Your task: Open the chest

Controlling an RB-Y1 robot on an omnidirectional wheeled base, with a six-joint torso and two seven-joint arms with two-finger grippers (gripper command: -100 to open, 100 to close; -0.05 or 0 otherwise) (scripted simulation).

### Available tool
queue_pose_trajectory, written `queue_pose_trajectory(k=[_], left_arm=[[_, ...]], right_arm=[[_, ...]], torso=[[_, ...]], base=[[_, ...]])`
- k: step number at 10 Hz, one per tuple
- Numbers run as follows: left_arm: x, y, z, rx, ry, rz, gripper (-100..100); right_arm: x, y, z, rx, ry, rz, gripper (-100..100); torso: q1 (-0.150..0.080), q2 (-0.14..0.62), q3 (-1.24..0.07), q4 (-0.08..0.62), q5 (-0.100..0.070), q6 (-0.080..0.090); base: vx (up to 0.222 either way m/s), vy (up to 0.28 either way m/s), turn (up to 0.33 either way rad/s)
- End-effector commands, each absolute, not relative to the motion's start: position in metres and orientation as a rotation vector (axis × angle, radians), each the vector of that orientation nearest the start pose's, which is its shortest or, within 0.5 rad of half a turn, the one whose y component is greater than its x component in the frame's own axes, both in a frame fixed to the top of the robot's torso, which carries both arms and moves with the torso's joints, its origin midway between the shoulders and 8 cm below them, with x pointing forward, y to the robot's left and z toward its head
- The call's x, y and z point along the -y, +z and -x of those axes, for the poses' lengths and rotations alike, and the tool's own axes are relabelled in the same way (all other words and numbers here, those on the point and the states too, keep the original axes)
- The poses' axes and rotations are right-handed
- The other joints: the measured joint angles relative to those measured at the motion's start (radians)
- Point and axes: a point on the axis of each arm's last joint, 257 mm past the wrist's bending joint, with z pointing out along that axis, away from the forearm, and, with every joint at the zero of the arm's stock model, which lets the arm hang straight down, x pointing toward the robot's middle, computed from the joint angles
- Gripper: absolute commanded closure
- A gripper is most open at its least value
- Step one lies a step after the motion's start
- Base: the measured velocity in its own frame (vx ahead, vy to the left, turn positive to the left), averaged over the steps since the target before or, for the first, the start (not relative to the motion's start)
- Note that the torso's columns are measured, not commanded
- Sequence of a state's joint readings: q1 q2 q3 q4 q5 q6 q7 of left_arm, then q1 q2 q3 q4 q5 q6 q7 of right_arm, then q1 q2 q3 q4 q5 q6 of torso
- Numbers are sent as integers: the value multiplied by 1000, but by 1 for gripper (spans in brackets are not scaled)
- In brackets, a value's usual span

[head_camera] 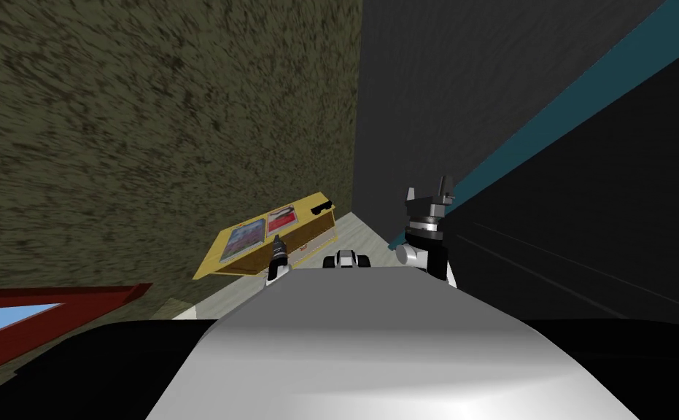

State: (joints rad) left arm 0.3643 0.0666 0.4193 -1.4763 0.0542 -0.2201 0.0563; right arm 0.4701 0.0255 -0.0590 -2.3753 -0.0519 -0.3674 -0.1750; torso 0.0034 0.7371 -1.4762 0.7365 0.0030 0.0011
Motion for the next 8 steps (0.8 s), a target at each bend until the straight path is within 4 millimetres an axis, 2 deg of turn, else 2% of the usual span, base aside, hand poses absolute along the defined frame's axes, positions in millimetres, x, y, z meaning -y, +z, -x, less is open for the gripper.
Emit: queue_pose_trajectory(k=[1,3,4,8], left_arm=[[-504,-371,-325,-922,-670,1564,-100],[-507,-366,-324,-930,-669,1547,-100],[-507,-365,-324,-930,-669,1547,100],[-506,-360,-318,-932,-668,1544,100]], right_arm=[[303,52,-342,-509,1450,-770,0],[303,52,-342,-509,1450,-770,0],[303,52,-342,-509,1450,-770,0],[302,52,-342,-509,1451,-770,0]], torso=[[0,2,1,2,-2,-1],[-1,2,1,2,-3,-1],[-1,2,1,2,-2,-1],[-6,5,3,3,-4,-1]], base=[[42,-86,55],[13,-26,8],[0,0,0],[-127,-96,2]])
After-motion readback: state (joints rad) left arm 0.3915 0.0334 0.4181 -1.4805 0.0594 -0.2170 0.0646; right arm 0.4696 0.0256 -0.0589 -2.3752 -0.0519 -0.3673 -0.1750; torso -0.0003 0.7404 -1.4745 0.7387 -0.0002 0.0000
